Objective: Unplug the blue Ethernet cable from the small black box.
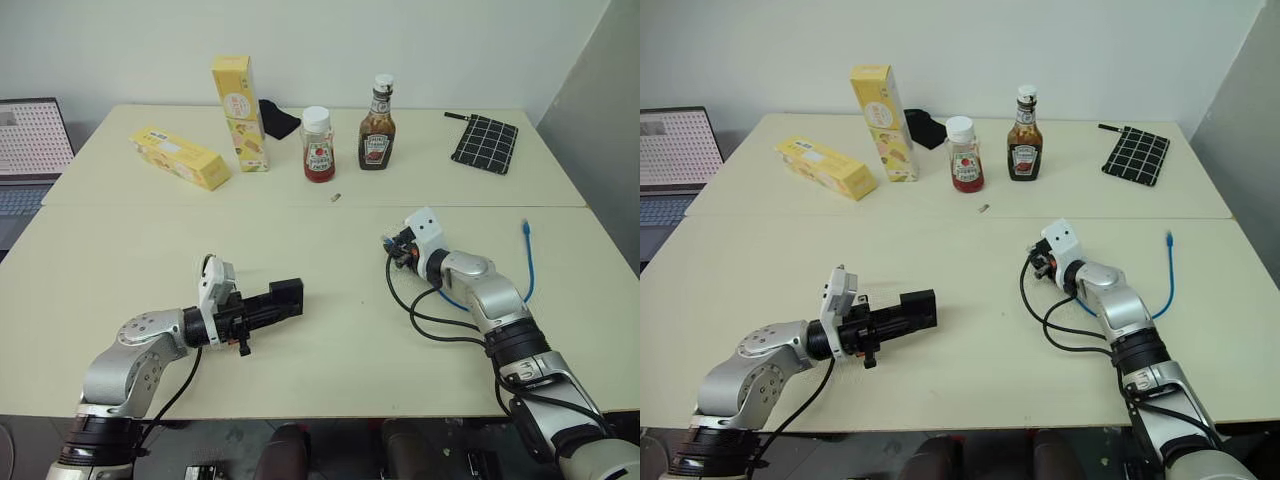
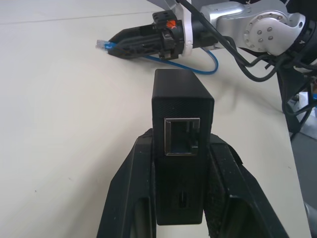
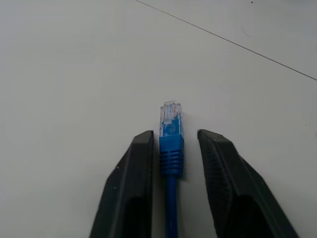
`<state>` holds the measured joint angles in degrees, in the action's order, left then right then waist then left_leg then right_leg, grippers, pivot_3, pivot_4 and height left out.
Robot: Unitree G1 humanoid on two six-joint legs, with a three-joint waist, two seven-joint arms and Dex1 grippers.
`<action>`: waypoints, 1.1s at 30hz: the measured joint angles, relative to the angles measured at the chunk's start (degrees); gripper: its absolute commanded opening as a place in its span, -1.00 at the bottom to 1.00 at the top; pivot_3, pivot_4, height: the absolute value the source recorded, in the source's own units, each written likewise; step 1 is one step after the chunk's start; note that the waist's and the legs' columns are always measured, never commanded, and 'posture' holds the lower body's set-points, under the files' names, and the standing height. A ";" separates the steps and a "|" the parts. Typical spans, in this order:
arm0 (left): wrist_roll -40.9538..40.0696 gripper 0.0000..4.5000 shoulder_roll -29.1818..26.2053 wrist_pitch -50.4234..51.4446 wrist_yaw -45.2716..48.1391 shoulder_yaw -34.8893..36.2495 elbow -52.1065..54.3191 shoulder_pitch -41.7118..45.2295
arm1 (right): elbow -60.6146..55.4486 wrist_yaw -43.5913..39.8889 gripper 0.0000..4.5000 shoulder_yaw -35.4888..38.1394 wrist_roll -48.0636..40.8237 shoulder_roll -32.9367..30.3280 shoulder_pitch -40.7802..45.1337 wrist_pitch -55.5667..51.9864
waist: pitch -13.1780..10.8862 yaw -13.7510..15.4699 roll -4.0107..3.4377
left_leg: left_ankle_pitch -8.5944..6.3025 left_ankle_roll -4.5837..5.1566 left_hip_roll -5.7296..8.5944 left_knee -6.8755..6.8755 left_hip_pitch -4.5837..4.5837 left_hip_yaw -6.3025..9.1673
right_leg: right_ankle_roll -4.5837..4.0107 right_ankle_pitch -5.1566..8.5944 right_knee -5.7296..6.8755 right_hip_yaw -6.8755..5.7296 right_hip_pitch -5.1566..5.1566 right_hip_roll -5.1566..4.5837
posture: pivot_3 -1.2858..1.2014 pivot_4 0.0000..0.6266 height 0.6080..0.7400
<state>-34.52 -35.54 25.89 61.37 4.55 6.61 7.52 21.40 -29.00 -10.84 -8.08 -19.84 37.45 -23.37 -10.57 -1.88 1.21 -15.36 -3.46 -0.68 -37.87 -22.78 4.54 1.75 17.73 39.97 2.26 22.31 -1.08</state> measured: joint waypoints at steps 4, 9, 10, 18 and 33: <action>5.58 -0.65 2.01 -3.57 -6.92 0.08 -0.81 0.74 | -7.28 -6.81 0.39 0.06 -1.04 -4.17 -2.02 -1.57 | -0.04 0.18 -0.06 | 0.00 0.00 0.01 -0.01 -0.03 0.03 | 0.00 0.00 0.00 -0.05 -0.01 0.02 | 0.03 -0.52 1.00; 14.26 -0.65 7.09 -16.91 -16.82 1.57 -8.34 4.06 | -22.77 -18.05 0.82 0.00 -5.90 -9.84 -3.96 -3.97 | -0.04 0.01 -0.06 | 0.00 0.01 0.01 -0.02 0.00 0.04 | 0.00 0.00 -0.03 -0.04 -0.03 0.00 | 0.03 -0.52 1.00; 15.85 -0.65 8.25 -20.11 -18.90 2.08 -10.21 4.75 | -25.28 -19.30 0.82 -0.11 -7.29 -9.89 -4.14 -5.19 | -0.04 -0.10 -0.06 | 0.00 0.00 0.00 0.00 0.01 0.05 | 0.00 0.00 -0.02 -0.03 -0.02 -0.01 | 0.03 -0.52 1.00; 24.98 -0.65 13.05 -39.09 -38.14 8.13 -28.09 9.08 | -35.34 -19.64 0.82 -4.89 -11.02 -4.90 -1.24 -13.59 | -0.01 0.09 -0.02 | 0.00 0.00 0.01 -0.04 -0.01 0.13 | 0.00 -0.01 0.01 -0.11 -0.01 -0.02 | 0.03 -0.52 1.00; 24.28 0.08 14.51 -43.92 -43.19 10.54 -38.68 11.10 | -36.02 -19.75 0.85 -8.21 -9.64 -4.74 -0.45 -14.67 | 0.01 0.14 0.00 | 0.00 0.00 0.09 -0.07 -0.01 0.10 | 0.11 -0.06 0.00 -0.12 -0.02 -0.06 | 0.03 -0.52 1.00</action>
<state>-10.23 -21.03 -18.03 18.18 15.09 -32.07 18.63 -14.62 -48.76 -19.04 -17.72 -24.58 37.00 -38.04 -10.56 -1.74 1.21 -15.36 -3.46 -0.59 -37.93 -22.79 4.64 1.85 17.67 39.97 2.14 22.29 -1.14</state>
